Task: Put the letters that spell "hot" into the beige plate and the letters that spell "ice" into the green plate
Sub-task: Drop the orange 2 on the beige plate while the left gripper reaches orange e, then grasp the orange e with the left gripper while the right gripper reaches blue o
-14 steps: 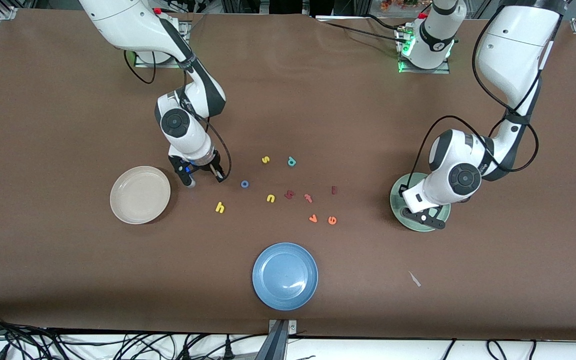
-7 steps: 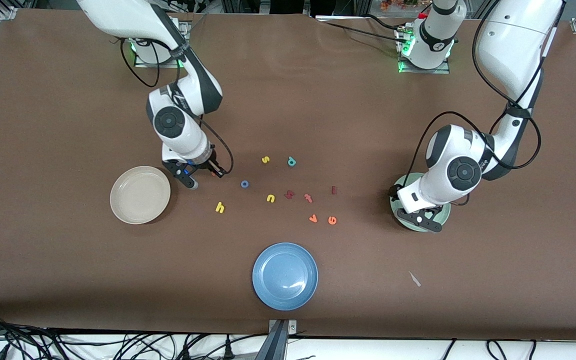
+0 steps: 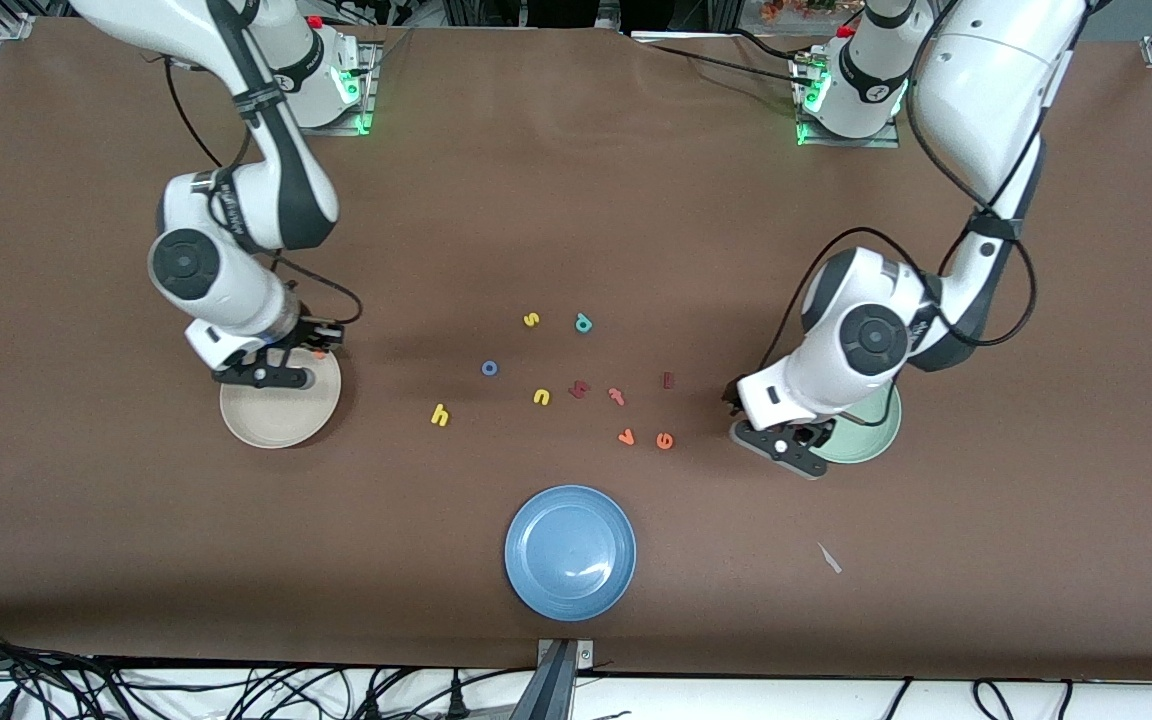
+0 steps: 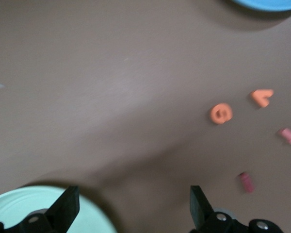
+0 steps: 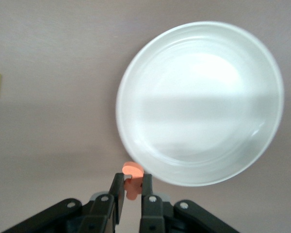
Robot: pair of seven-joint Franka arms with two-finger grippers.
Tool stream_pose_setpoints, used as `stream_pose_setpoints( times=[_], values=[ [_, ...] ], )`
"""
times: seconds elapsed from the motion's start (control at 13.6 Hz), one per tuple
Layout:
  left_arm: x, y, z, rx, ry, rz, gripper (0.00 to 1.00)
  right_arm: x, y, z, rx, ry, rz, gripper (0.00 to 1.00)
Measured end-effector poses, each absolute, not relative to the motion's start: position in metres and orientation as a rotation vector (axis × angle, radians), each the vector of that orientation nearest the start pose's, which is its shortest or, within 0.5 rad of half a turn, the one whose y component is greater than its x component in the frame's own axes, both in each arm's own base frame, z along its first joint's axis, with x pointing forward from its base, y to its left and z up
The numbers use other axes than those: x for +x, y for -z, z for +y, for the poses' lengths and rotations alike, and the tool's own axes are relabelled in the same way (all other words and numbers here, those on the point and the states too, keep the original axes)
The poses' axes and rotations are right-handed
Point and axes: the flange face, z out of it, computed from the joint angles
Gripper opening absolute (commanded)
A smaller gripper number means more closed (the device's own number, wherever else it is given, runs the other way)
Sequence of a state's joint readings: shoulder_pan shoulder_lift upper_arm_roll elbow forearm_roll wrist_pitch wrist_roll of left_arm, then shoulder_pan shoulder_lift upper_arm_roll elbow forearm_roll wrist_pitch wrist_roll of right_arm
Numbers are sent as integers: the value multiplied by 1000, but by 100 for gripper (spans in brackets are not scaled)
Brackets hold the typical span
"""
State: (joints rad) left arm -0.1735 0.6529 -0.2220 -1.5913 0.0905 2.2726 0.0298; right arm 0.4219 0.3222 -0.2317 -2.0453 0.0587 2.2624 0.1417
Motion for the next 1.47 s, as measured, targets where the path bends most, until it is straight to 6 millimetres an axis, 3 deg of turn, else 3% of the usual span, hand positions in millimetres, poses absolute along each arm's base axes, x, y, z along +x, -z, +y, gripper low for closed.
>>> stream_pose_setpoints(
  times=[0.22,0.37,0.44,0.51,0.59,0.66,0.96,1.18,1.32,1.47],
  values=[
    [649,-247,-291,-3170,32,579,100,575,-275,95,-3173,-141,-257,0],
    [642,-233,-309,-3185,5,501,100,581,-272,82,-3150,-104,-443,3],
    [640,-227,-321,-3194,-4,456,100,585,-270,70,-3135,-77,-546,15],
    [638,-222,-333,-3200,-3,417,100,588,-267,60,-3122,-58,-620,45],
    [638,-218,-344,-3199,4,393,100,590,-265,53,-3114,-46,-668,87],
    [639,-214,-352,-3194,13,384,100,590,-264,50,-3110,-41,-693,100],
    [656,-203,-359,-3204,133,371,100,593,-269,76,-3083,-18,-771,100],
    [655,-192,-369,-3180,204,437,100,593,-272,92,-3067,-22,-793,100],
    [654,-186,-369,-3159,205,460,100,593,-276,105,-3073,-38,-717,100],
    [653,-185,-370,-3157,202,465,100,591,-283,137,-3084,-51,-574,100]
  ],
)
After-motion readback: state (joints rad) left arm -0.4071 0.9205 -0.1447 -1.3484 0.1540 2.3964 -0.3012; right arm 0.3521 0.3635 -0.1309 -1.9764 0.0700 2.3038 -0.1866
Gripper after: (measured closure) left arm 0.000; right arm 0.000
